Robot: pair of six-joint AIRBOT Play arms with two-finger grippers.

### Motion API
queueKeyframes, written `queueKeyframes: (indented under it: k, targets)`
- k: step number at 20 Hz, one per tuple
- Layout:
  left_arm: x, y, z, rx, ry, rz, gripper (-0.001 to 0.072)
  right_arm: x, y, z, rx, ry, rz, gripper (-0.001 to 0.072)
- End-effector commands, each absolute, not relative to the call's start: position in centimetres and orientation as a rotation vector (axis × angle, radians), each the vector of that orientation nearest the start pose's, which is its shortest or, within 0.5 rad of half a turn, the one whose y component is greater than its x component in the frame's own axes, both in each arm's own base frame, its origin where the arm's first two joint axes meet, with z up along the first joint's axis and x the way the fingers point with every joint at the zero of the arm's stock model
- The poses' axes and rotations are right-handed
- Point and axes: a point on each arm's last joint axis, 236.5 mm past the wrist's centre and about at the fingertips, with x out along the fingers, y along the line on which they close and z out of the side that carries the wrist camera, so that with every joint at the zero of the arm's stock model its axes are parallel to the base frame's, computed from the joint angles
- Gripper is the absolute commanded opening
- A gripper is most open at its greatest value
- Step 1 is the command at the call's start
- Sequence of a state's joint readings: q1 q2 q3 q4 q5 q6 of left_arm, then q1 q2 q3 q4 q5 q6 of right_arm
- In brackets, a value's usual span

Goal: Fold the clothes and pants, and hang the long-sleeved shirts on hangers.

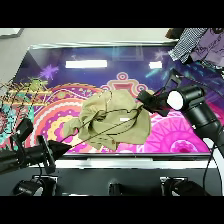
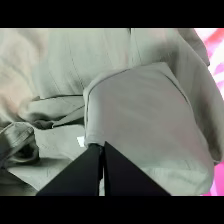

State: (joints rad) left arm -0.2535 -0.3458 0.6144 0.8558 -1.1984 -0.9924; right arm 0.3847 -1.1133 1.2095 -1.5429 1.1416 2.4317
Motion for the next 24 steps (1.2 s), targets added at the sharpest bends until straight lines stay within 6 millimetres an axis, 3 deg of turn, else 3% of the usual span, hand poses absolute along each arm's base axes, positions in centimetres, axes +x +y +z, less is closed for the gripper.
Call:
queueKeyframes:
  k: [1,5,9,11,19,24]
  targets:
    - [18.3,-19.4,11.6,0.084,0.692,-0.947,0.0019,35.1,15.1,9.6,0.578,1.123,-0.086,0.0024]
    - [18.1,-20.6,10.6,0.113,0.715,-1.007,0.0019,35.1,15.2,10.5,0.582,1.101,-0.068,0.0024]
    - [18.4,-22.7,11.2,0.110,0.659,-1.059,0.0019,34.9,16.0,11.2,0.584,1.103,-0.021,0.0024]
    - [19.2,-23.3,11.3,0.105,0.638,-1.050,0.0019,34.2,17.2,12.5,0.612,1.106,0.047,0.0024]
    - [22.0,-26.4,10.3,0.093,0.586,-1.023,0.0019,30.3,16.7,20.5,0.760,0.948,0.143,0.0023]
    - [22.3,-29.4,11.0,0.094,0.499,-1.036,0.0018,28.9,16.6,21.3,0.775,0.952,0.161,0.0023]
